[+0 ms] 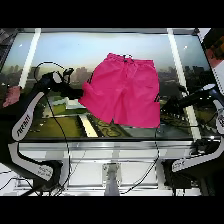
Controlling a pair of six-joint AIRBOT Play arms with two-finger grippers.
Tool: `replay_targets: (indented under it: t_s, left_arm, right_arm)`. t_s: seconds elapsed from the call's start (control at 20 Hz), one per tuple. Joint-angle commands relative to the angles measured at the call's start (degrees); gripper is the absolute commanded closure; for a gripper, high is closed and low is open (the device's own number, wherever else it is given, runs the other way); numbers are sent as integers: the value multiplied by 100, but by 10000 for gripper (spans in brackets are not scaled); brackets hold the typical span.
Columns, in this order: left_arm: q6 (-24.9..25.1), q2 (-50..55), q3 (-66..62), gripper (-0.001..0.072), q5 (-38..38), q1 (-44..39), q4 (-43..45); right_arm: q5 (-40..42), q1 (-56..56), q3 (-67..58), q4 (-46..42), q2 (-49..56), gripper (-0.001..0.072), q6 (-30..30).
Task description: Fold the clothes and pants, and hang the long-sleeved shirts on hangers.
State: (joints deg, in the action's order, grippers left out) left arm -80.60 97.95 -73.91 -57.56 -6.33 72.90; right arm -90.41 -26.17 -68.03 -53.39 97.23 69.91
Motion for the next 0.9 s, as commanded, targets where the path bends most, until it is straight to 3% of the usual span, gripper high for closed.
replay_targets:
  t_s: [0.0, 0.2, 0.25, 0.85]
  left_arm:
    - [4, 2, -2, 697, -57, 0, -7]
    - [4, 2, -2, 698, -57, 0, -7]
    - [4, 2, -2, 697, -55, 0, -7]
    - [2, -26, -9, 698, 205, 0, -7]
  right_arm:
    - [560, -22, -125, -713, -367, 422, -420]
    - [483, -20, -122, -1040, -361, 418, -518]
    - [474, -22, -120, -1099, -350, 387, -538]
    - [798, 946, 787, -852, -323, 370, -656]
